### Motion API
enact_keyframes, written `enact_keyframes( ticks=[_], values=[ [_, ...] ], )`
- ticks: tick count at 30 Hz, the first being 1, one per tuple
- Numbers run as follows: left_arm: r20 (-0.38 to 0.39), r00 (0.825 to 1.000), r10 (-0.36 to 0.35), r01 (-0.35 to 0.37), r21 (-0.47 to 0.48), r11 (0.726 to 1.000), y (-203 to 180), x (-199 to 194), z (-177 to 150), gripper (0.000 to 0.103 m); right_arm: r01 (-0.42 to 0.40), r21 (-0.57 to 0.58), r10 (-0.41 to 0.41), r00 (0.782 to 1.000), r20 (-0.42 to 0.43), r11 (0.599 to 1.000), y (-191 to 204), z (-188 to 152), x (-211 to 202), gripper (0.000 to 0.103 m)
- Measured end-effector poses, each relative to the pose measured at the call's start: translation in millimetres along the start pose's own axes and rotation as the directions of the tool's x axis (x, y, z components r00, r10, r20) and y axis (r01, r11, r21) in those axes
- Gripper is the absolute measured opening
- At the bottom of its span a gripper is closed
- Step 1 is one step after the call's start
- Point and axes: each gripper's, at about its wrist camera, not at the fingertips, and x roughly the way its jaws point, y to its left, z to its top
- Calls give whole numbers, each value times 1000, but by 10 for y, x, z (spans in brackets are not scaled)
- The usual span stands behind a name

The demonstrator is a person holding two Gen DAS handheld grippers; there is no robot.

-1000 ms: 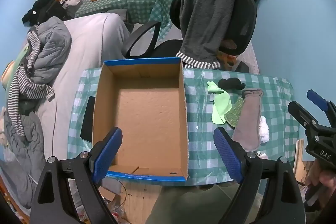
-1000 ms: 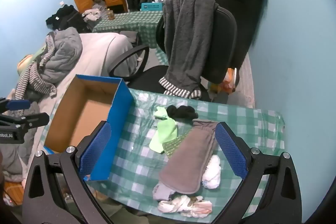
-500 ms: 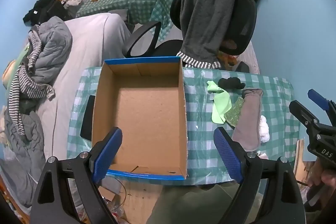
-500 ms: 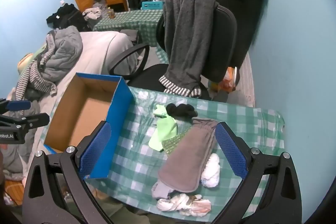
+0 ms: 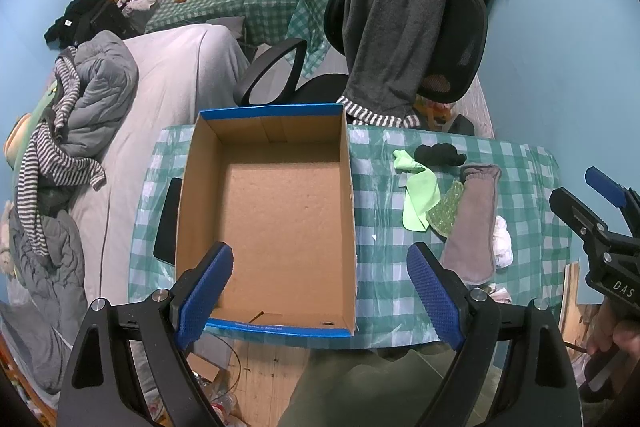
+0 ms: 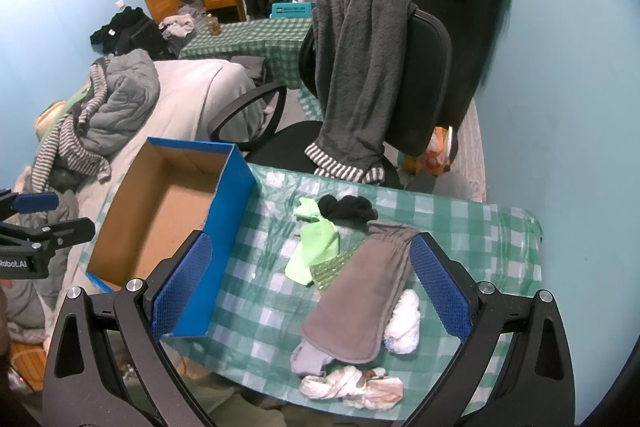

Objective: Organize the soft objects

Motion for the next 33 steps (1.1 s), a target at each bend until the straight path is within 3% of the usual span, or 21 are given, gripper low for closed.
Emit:
enact_keyframes(
  ticks=[33],
  values=[
    [-8, 1000, -4, 4, 1, 1000, -52, -24, -71, 90, 2, 2, -2, 1000, -2, 1000, 5, 7, -21, 100]
  ],
)
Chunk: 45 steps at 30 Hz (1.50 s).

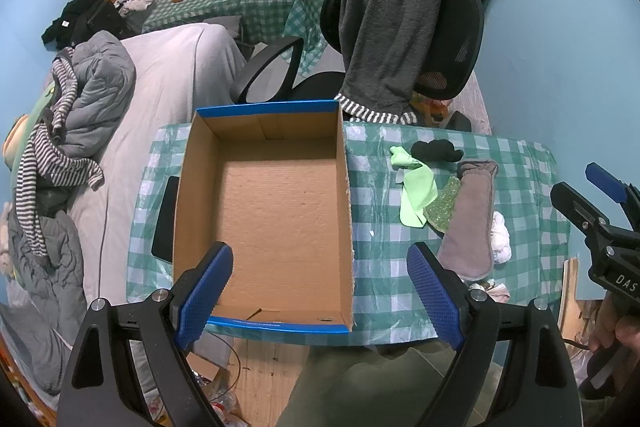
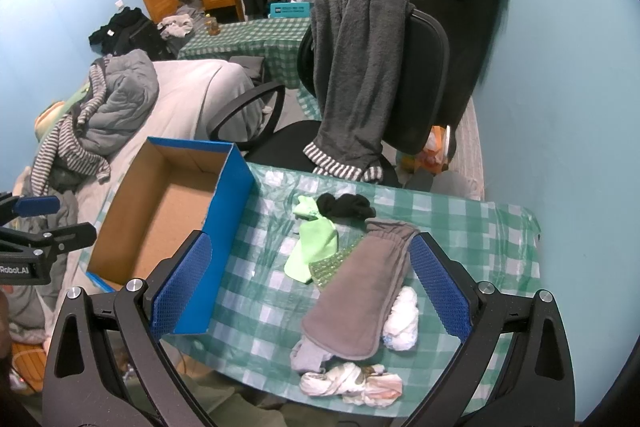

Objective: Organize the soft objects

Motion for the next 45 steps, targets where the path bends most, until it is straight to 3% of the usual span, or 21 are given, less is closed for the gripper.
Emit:
enact_keyframes(
  ticks=[33, 45],
  values=[
    [-15, 1000, -13, 14, 12, 1000, -89, 19, 14, 90, 0, 2, 0, 1000, -8, 1000, -26, -20, -2, 100],
    [-66, 997, -43, 47, 60, 997, -241, 334, 221, 90, 23, 96, -14, 995, -94, 995, -482, -160, 157, 100]
  ],
)
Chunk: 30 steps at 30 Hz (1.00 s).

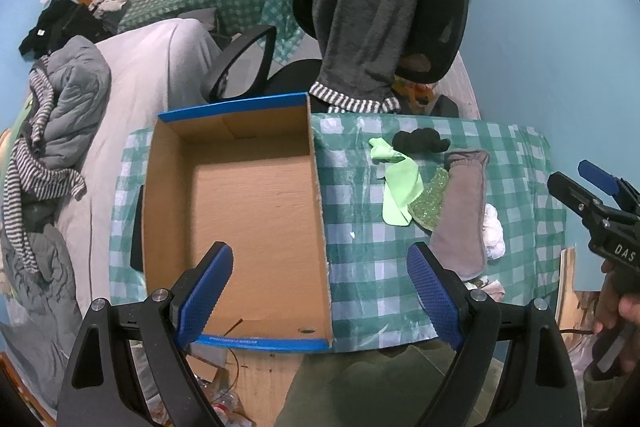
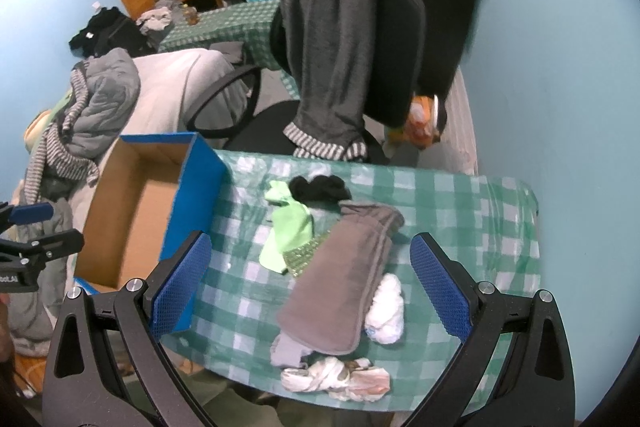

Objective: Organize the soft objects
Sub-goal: 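Close the right gripper on the grey fuzzy sock while the left gripper approaches the lime green glove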

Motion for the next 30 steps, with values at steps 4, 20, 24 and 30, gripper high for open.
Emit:
enact_keyframes(
  ticks=[4, 20, 24, 30],
  values=[
    [-17, 1000, -5, 5, 23, 1000, -69, 125, 103, 90, 10, 42, -9, 999, -35, 999, -220, 25, 99, 100],
    [-98, 995, 9, 3, 124, 992, -531, 795, 402, 90, 9, 112, 11, 985, -174, 994, -697, 42, 778, 100],
    [-115, 993, 5, 10, 134, 991, -631, 982, 436, 90, 3, 118, 22, 978, -207, 993, -686, 26, 972, 100],
    [-138, 990, 23, -2, 149, 989, -732, 1248, 471, 90, 8, 116, 22, 967, -254, 993, -650, 5, 1233, 100]
  ],
)
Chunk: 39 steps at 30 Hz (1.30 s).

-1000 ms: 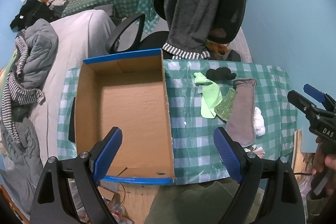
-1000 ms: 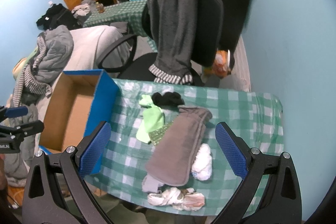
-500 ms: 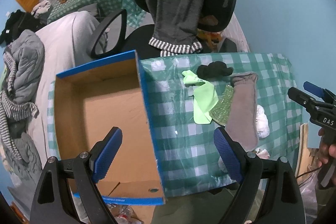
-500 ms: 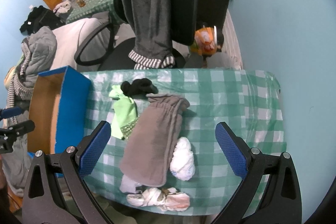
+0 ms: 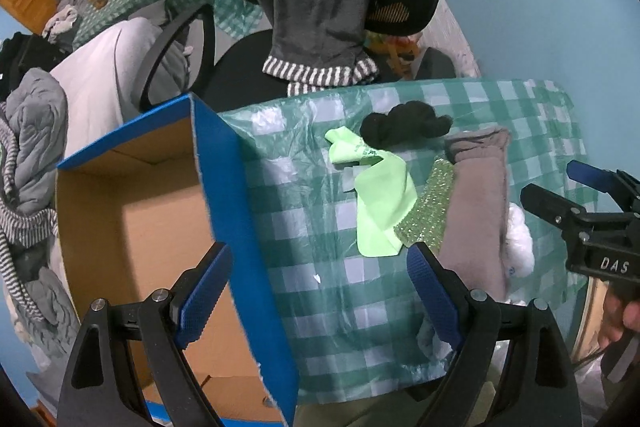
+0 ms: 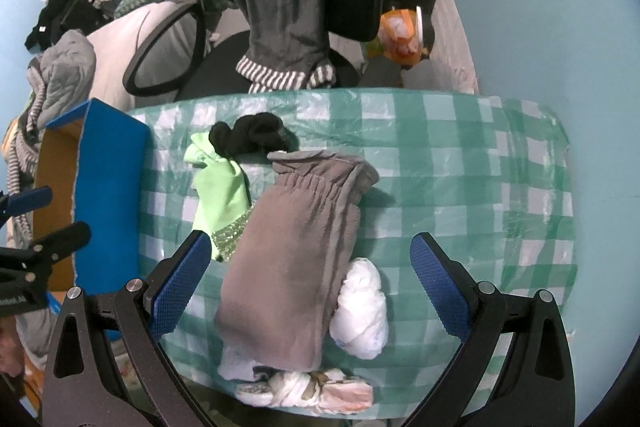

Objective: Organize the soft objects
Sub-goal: 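Close the right gripper on the grey fuzzy sock while the left gripper approaches the lime green glove, then grasp the lime green glove with the left gripper while the right gripper lifts the grey sock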

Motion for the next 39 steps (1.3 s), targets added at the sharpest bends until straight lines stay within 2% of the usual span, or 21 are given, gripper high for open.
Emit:
enact_keyframes(
  ticks=[9, 16, 26, 35, 39],
  values=[
    [-42, 999, 6, -6, 17, 1000, -108, 300, 105, 90, 34, -4, -34, 998, -46, 999, 65, 54, 310, 100],
    [-69, 997, 28, -25, 42, 999, -205, 537, 128, 90, 95, -10, -95, 992, -85, 995, 73, 57, 505, 100],
    [-97, 995, 17, -14, 28, 1000, -162, 702, 158, 90, 96, 3, -95, 988, -122, 995, 51, 48, 681, 99],
    [-127, 992, -11, 12, 6, 1000, -139, 824, 187, 90, 56, -11, -57, 988, -142, 998, 59, 4, 785, 80],
    [-131, 991, -9, 9, 1, 1000, -170, 843, 245, 90, 26, -20, -28, 991, -134, 999, 37, -24, 744, 65]
  ],
)
